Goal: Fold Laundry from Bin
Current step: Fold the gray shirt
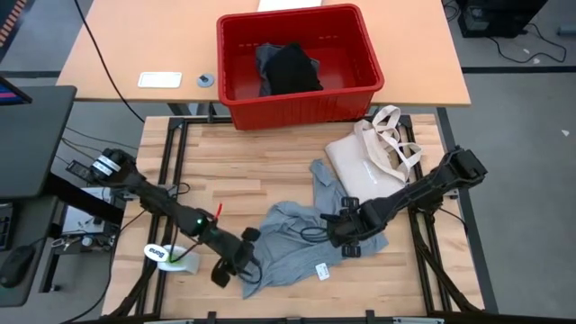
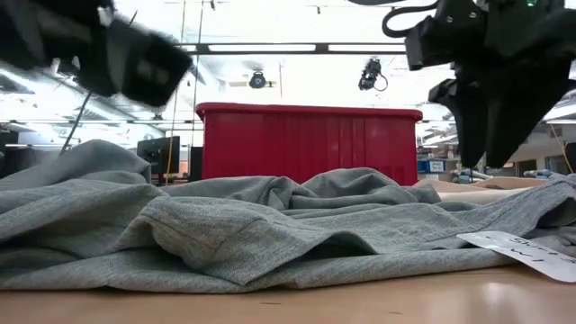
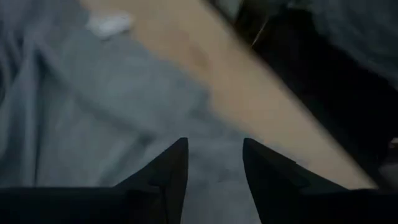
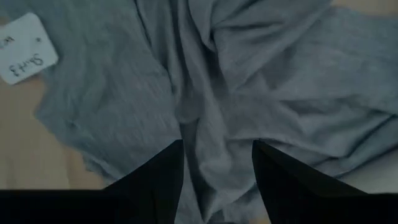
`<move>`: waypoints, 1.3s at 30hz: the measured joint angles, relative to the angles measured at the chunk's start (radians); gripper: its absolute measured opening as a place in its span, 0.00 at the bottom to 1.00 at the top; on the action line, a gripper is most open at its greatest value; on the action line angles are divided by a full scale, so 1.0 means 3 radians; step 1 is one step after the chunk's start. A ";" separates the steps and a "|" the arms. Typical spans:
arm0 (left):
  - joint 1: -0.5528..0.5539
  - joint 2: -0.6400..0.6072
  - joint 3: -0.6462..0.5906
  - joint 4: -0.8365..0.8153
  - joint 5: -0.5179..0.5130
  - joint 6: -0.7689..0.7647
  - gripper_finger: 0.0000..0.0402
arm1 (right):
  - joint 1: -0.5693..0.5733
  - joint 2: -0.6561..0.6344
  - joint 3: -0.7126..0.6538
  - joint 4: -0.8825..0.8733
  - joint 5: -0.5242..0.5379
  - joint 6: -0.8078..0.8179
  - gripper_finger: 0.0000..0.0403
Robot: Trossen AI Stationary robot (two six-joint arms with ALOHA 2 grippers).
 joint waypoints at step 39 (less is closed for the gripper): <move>0.0908 -0.1211 0.0737 -0.3491 -0.1984 -0.0821 0.03 | 0.0068 0.0001 -0.0266 0.0563 0.0367 -0.0228 0.48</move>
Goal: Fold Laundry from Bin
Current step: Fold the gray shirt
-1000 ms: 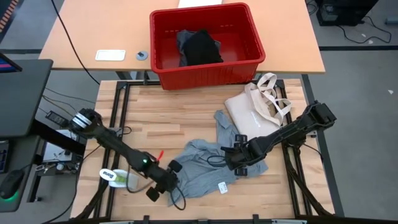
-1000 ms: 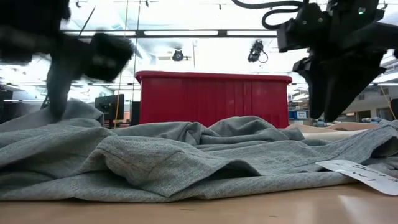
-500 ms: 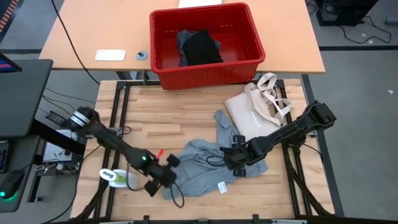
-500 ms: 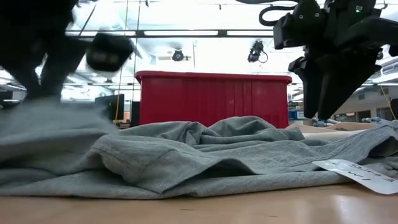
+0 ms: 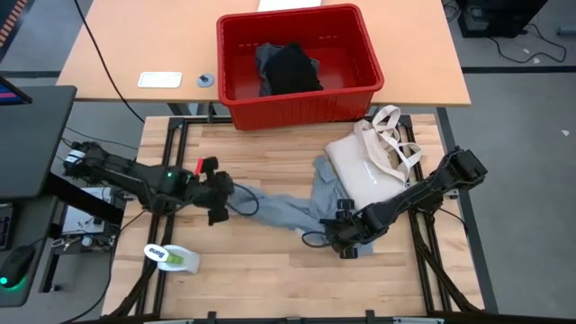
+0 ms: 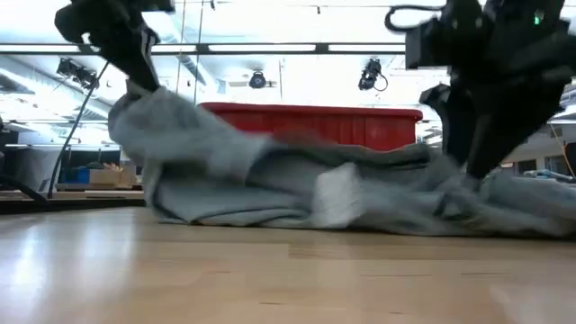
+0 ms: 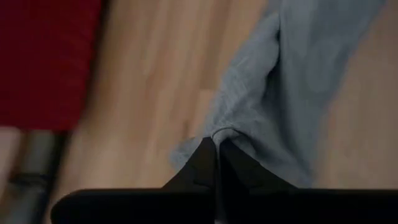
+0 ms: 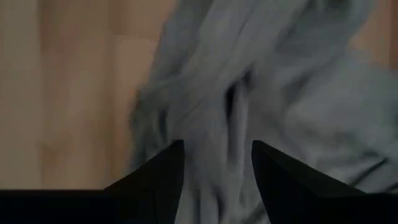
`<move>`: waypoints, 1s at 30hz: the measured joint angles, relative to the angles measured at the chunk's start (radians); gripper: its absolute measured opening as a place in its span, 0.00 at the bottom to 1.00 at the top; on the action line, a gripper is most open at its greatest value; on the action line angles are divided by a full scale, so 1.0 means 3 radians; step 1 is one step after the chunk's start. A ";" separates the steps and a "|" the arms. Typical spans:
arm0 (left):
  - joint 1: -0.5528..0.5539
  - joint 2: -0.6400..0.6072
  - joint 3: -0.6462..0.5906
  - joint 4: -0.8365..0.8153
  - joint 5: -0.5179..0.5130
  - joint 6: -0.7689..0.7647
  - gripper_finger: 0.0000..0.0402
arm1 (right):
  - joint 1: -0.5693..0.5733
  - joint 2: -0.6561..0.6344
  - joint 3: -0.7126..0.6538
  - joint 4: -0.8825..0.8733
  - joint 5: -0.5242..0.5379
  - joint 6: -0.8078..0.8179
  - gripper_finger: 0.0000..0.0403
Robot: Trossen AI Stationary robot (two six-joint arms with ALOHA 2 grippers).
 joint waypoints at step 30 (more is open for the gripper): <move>-0.0350 0.1255 -0.0312 0.1957 0.0501 0.1267 0.53 | -0.0168 0.0003 0.0019 0.0052 0.0477 0.0183 0.48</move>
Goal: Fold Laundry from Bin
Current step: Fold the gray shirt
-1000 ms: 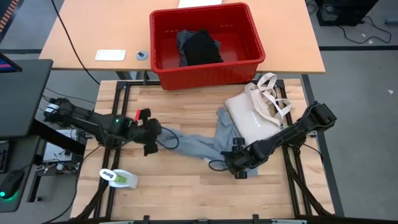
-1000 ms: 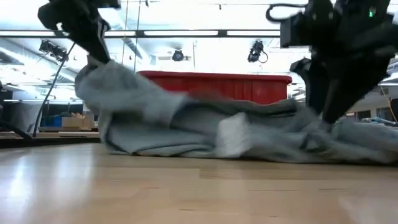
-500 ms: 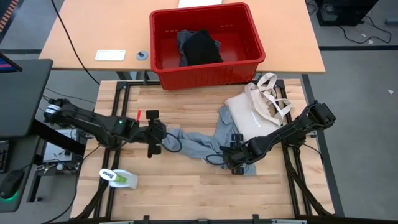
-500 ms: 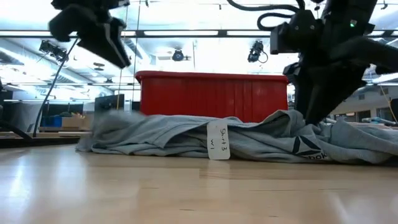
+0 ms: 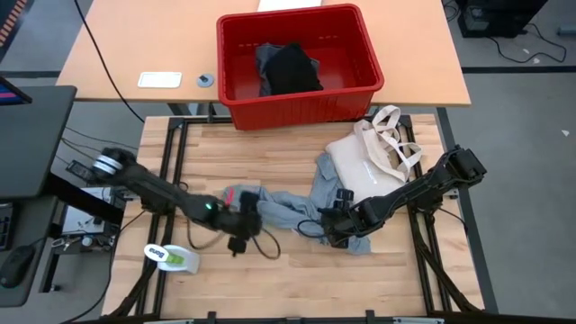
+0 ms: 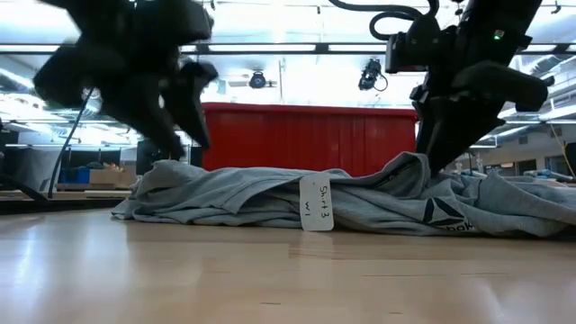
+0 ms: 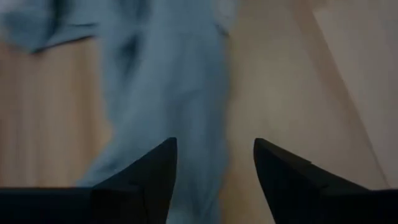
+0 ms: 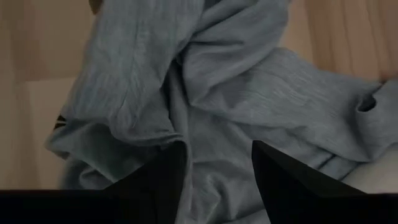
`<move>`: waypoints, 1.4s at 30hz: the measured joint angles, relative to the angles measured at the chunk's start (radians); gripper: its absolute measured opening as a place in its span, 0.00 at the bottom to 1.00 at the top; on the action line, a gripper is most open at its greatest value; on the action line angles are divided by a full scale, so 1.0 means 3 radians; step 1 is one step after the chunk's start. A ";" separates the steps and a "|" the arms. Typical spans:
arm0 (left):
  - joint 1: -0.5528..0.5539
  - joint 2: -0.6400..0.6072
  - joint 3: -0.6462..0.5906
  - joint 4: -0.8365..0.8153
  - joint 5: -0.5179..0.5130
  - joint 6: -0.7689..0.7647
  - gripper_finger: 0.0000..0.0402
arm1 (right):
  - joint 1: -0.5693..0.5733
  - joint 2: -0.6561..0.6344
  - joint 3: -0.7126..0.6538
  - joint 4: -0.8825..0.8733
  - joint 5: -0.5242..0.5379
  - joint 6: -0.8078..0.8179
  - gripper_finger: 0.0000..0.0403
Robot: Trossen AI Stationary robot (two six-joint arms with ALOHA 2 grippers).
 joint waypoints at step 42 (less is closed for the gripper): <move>0.0394 -0.0164 0.0148 0.0240 0.1290 -0.0284 0.08 | 0.0103 -0.0003 0.0249 -0.0230 -0.0463 -0.0167 0.48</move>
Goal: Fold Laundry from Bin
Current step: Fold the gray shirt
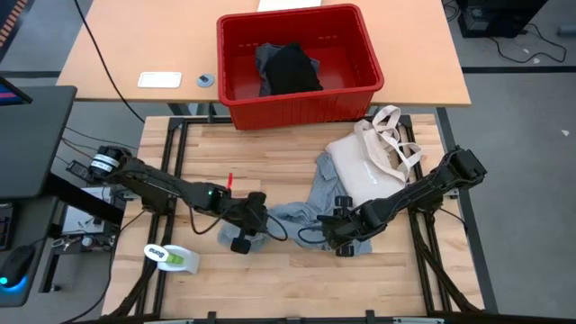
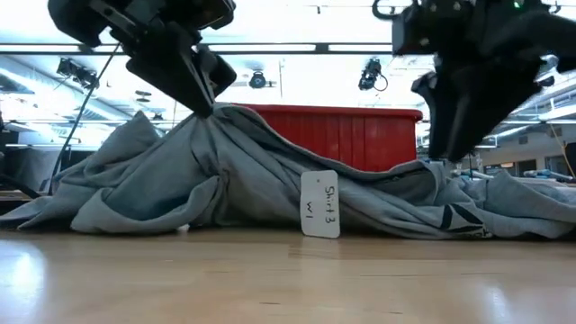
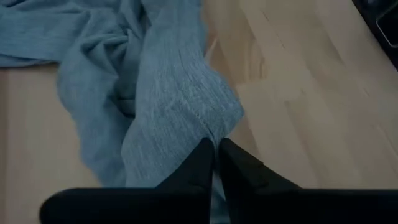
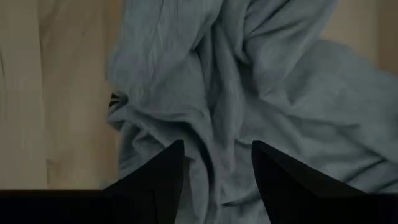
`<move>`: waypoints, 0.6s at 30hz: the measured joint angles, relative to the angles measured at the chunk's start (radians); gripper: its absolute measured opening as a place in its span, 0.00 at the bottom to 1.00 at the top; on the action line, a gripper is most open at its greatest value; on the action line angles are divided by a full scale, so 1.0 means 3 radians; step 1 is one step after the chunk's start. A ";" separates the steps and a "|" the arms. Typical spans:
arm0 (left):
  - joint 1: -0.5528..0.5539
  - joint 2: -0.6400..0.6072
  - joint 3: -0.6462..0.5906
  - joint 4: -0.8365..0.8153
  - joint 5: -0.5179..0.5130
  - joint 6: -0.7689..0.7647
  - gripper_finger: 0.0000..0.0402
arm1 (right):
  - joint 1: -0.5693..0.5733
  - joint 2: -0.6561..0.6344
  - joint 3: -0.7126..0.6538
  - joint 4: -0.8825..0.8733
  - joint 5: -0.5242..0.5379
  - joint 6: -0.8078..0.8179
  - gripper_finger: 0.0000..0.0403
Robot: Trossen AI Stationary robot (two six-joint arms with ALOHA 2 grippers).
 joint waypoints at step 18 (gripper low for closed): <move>0.0124 0.0450 -0.0004 0.0315 -0.0229 0.0133 0.45 | 0.0020 0.0000 0.0109 0.0357 0.0024 -0.0120 0.48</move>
